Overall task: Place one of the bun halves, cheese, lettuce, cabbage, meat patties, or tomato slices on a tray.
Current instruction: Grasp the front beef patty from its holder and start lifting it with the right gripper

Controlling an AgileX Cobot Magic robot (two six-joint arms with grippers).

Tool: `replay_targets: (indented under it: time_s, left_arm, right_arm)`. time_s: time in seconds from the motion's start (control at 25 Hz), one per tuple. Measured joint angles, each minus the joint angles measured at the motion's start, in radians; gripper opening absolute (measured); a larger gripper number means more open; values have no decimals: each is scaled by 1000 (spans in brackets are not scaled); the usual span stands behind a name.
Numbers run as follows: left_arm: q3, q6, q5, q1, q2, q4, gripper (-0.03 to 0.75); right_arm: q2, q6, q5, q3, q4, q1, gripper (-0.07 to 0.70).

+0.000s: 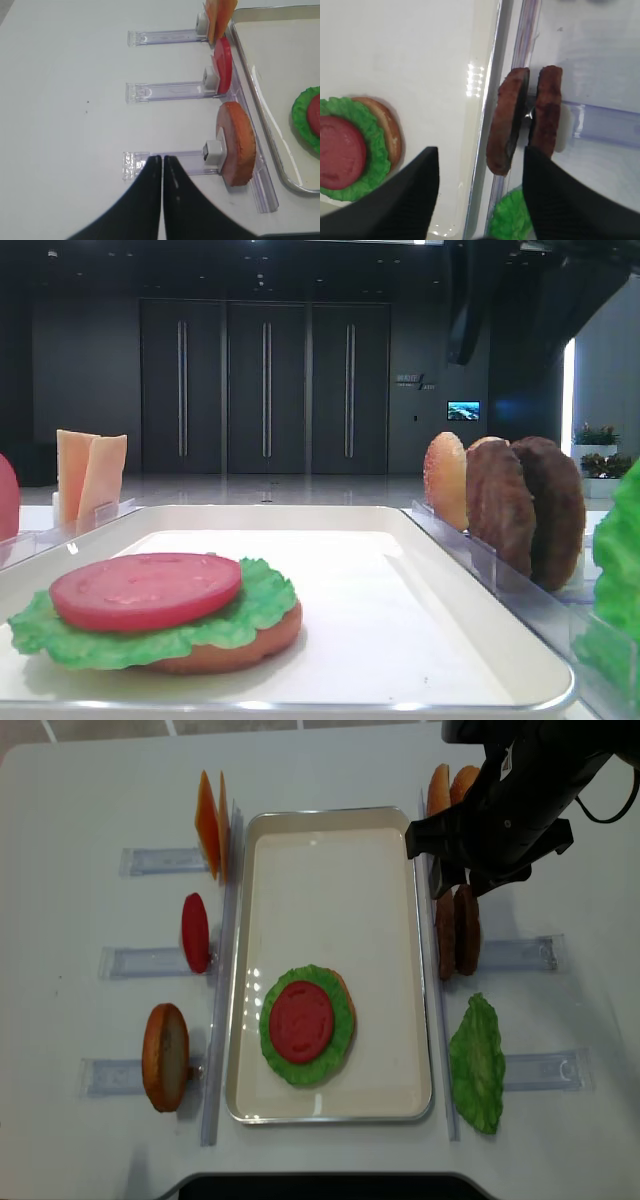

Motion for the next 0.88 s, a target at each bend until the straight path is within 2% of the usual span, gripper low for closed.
replay_targets:
  time_s: [0.6,0.88]
  left_arm:
    - [0,0,0,0,0,0,-1]
    - [0,0,0,0,0,0,-1]
  right_arm:
    - [92,0,-16,0,-26,0,370]
    - [118,0,-40,-10,-21,0,370]
